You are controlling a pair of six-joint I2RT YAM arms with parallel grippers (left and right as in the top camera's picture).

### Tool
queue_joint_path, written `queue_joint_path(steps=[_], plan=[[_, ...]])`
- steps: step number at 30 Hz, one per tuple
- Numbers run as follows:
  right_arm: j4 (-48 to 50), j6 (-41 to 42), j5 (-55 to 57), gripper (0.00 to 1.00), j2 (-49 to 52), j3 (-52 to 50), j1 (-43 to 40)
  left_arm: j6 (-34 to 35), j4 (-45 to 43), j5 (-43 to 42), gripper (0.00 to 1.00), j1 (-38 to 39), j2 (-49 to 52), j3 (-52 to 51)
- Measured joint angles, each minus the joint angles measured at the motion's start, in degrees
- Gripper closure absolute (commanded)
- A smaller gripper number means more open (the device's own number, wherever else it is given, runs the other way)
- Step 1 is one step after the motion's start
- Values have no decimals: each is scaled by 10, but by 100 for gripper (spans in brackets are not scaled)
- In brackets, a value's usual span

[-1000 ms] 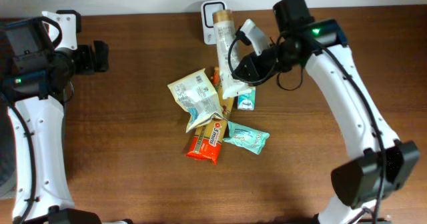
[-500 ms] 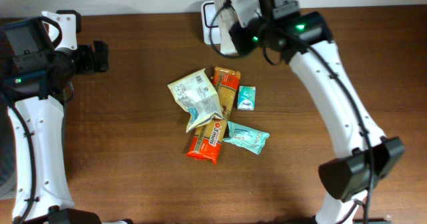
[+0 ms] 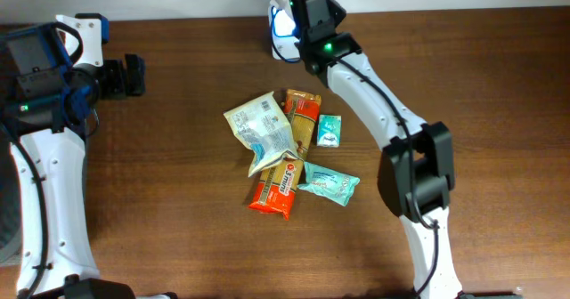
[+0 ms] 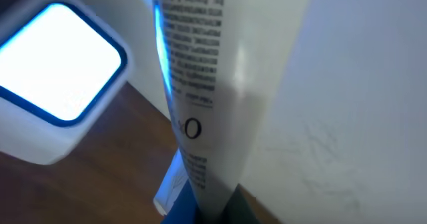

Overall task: Scan the item barcode
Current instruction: 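Hold the white tube in front of the scanner window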

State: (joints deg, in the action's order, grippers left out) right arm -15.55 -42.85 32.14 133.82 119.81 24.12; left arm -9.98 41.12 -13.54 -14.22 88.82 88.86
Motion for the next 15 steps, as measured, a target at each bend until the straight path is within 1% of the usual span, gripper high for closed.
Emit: queue_joint_path(steps=[2,5,9,12,15], plan=[[24,-31,25,96,24,0,0,0,0,0,1,0,0,0],[27,-56,47,96,59,0,0,0,0,0,1,0,0,0],[34,-69,55,96,82,0,3,0,0,0,1,0,0,0],[57,-71,65,96,85,0,5,0,0,0,1,0,0,0],[60,-71,70,96,85,0,5,0,0,0,1,0,0,0]])
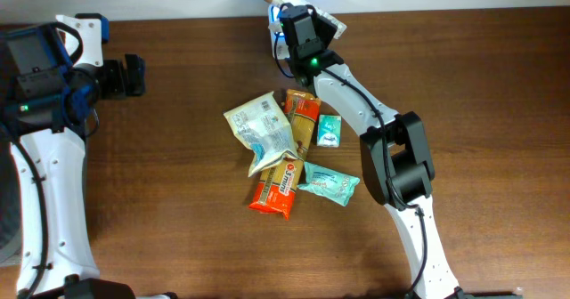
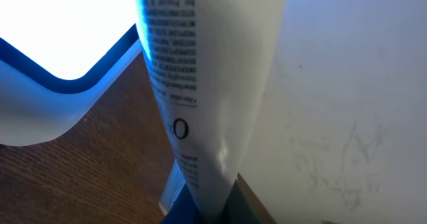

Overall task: Scan the item barcode
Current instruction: 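Hold the white tube in front of the scanner window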

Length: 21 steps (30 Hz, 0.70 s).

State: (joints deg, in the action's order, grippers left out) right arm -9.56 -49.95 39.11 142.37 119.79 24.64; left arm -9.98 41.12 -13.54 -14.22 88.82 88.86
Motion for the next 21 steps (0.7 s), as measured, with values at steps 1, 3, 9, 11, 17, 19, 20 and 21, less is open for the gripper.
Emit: queue_joint_path(steps=[1,3,9,11,17,19,20,21], plan=[[1,0,1,96,0,0,0,0,0,0,1,0,0,0],[11,0,2,96,0,0,0,0,0,0,1,0,0,0],[12,-2,8,96,3,0,0,0,0,0,1,0,0,0],[12,-2,11,96,4,0,0,0,0,0,1,0,0,0],[-4,5,25,96,3,0,4,0,0,0,1,0,0,0],[-34,9,22,96,2,1,12,0,0,0,1,0,0,0],[-56,14,20,96,-2,1,14,0,0,0,1,0,0,0],[-88,22,16,96,-9,0,18,0,0,0,1,0,0,0]])
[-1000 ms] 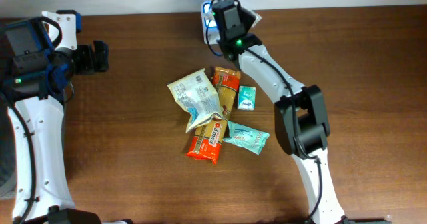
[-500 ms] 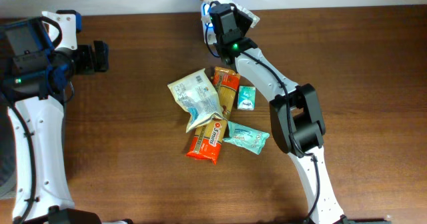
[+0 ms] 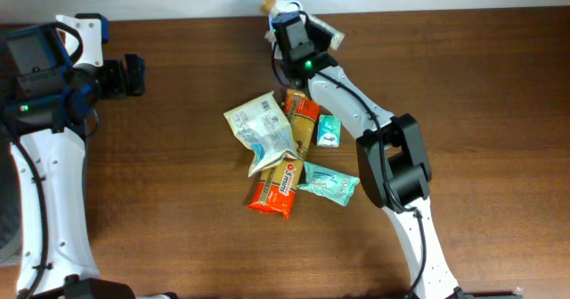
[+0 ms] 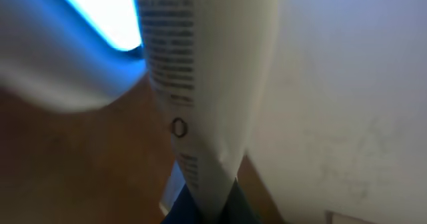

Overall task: Scan the item barcode
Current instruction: 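Hold the white tube in front of the scanner window, then carry the white tube to the table's right side and release it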

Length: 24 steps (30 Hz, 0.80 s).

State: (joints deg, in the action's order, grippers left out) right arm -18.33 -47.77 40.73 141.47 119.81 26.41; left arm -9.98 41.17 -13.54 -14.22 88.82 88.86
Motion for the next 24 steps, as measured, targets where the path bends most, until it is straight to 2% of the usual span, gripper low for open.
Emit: queue_joint_path(steps=[3,4,7,8,10,13,16,20,24], plan=[[-96,50,-39,96,-42,-1,7,0,0,0,1,0,0,0],[-149,88,-75,96,-73,-1,7,0,0,0,1,0,0,0],[-227,168,-156,96,-153,-1,5,0,0,0,1,0,0,0],[-275,224,-207,96,-209,0,-1,0,0,0,1,0,0,0],[-316,282,-260,96,-266,2,-12,0,0,0,1,0,0,0],[-440,369,-339,96,-344,8,-61,0,0,0,1,0,0,0],[-546,423,-367,96,-362,10,-139,0,0,0,1,0,0,0],[-586,455,-374,96,-336,-47,-234,0,0,0,1,0,0,0],[-533,445,-379,96,-310,-162,-310,0,0,0,1,0,0,0]])
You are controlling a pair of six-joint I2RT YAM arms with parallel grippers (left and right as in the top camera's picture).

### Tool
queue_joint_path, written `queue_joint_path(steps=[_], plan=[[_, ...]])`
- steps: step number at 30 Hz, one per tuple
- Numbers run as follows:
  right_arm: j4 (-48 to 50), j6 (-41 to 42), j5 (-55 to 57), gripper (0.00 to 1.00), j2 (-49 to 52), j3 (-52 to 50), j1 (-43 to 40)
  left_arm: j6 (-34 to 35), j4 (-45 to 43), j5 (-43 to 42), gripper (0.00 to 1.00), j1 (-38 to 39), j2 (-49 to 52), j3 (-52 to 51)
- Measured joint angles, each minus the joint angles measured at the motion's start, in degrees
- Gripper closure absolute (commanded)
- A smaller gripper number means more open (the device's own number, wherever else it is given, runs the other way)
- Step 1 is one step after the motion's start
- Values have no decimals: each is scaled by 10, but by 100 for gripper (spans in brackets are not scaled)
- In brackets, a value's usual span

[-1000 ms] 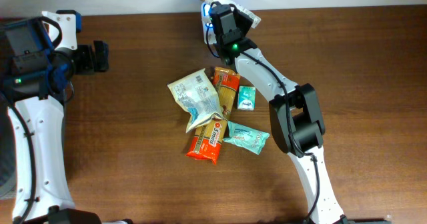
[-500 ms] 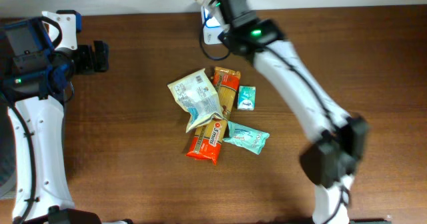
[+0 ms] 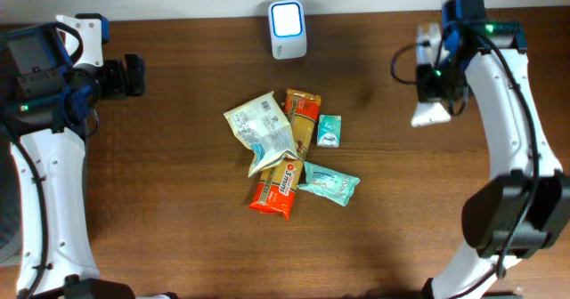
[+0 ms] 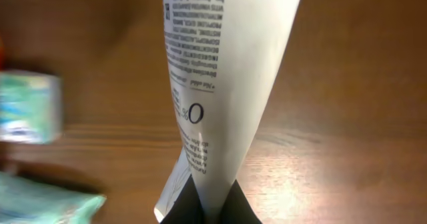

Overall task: Scan the item barcode
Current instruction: 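Carry the white tube to the table's right side and release it, then grasp the small teal packet with the right gripper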

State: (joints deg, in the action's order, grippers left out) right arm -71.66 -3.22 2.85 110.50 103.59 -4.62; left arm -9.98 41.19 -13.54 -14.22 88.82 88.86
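My right gripper (image 3: 435, 84) is shut on a white tube (image 3: 430, 114) at the table's right side, far from the scanner. In the right wrist view the white tube (image 4: 223, 77), printed with small black text, rises from the dark fingers (image 4: 180, 207), and the right gripper (image 4: 203, 199) pinches its flat end. The white scanner (image 3: 287, 29) with a lit screen stands at the back middle edge. My left gripper (image 3: 134, 75) rests at the far left, holding nothing; the overhead view does not show how its jaws stand.
A pile of snack packets lies mid-table: a cream bag (image 3: 259, 128), an orange bar (image 3: 302, 114), a red packet (image 3: 276, 189), a small teal packet (image 3: 329, 131) and a teal pouch (image 3: 329, 184). Blurred teal packets (image 4: 27, 107) show left of the tube.
My right arm has moved with the tube from the scanner at the back middle over to the table's right side. The scanner now stands uncovered. The left arm is unchanged.
The right gripper held the white tube close by the lit scanner at the back edge through all three earlier moments, the tube shifting slightly across the screen. Now the tube is held over bare wood at the right, still in the grip.
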Motion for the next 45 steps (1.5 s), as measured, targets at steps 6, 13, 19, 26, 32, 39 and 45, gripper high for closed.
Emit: queue_joint_path(steps=[6,13,19,26,32,39,45], plan=[[106,-72,0,95,11,-172,-83,0,0,0,1,0,0,0],[128,-92,-2,29,10,-202,-107,0,-1,0,1,0,0,0],[31,-30,-86,15,11,-65,-107,0,0,0,1,0,0,0],[62,-5,-358,34,3,-3,-52,0,0,0,1,0,0,0],[153,90,-355,53,9,-83,92,0,-1,0,1,0,0,0],[220,230,-227,68,35,-141,217,0,-1,0,1,0,0,0],[221,258,-179,69,53,-142,237,0,0,0,1,0,0,0]])
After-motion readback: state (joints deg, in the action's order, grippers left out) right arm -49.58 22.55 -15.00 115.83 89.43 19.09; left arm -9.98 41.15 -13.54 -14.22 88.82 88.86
